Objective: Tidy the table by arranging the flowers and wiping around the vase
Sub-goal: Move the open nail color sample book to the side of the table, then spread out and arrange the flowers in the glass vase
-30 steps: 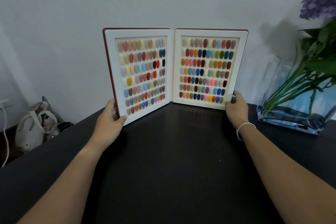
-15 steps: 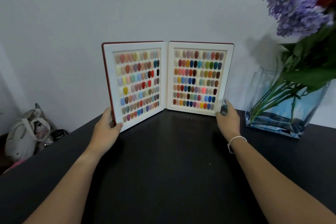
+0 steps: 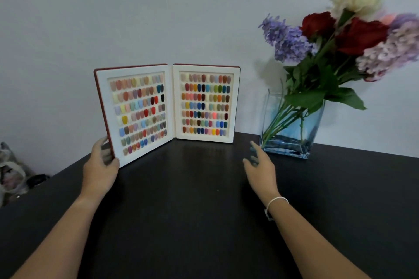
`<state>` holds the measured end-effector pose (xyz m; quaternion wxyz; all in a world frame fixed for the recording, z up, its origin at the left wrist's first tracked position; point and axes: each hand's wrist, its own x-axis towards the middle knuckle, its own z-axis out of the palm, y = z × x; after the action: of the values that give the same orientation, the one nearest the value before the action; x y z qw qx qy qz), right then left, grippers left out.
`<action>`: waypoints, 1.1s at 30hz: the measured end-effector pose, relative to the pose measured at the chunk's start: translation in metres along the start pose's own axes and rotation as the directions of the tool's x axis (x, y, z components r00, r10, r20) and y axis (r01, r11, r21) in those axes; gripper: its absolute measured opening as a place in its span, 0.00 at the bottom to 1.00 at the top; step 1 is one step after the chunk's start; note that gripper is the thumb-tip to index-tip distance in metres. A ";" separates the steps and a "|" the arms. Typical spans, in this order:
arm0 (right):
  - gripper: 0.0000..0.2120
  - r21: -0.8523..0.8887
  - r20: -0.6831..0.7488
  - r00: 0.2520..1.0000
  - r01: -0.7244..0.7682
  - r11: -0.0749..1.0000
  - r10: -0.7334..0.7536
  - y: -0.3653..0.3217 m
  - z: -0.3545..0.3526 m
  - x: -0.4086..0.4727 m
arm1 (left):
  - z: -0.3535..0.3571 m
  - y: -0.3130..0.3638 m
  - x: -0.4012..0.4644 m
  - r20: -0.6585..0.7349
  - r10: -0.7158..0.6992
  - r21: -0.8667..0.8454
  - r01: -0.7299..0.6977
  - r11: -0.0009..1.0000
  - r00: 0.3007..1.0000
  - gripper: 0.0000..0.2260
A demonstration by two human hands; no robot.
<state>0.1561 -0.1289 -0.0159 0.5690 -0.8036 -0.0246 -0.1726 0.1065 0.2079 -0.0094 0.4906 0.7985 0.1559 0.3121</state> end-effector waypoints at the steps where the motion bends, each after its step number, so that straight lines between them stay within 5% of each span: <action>1: 0.26 0.002 0.001 1.000 -0.002 1.000 0.002 0.000 -0.007 -0.004 | 0.000 0.002 -0.004 -0.017 0.000 -0.005 -0.001 1.000 1.000 0.29; 9: 0.25 0.031 -0.040 0.998 -0.040 0.999 0.041 0.001 -0.056 -0.033 | -0.005 0.017 -0.034 -0.234 -0.054 -0.056 0.042 0.998 0.971 0.25; 18: 0.23 0.152 -0.144 0.987 -0.046 0.987 0.069 -0.004 -0.098 -0.051 | 0.031 0.052 -0.080 0.050 0.065 -0.126 -0.058 0.990 0.997 0.22; 33: 0.21 0.211 -0.295 0.955 0.083 0.974 -0.018 -0.014 -0.167 -0.036 | 0.127 0.142 -0.123 0.303 0.276 -0.279 -0.192 0.941 0.912 0.21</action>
<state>0.0775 -0.2721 0.0350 0.6477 -0.7001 0.0199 -0.2999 0.0880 -0.0146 0.0325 0.5629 0.7867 -0.0676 0.2442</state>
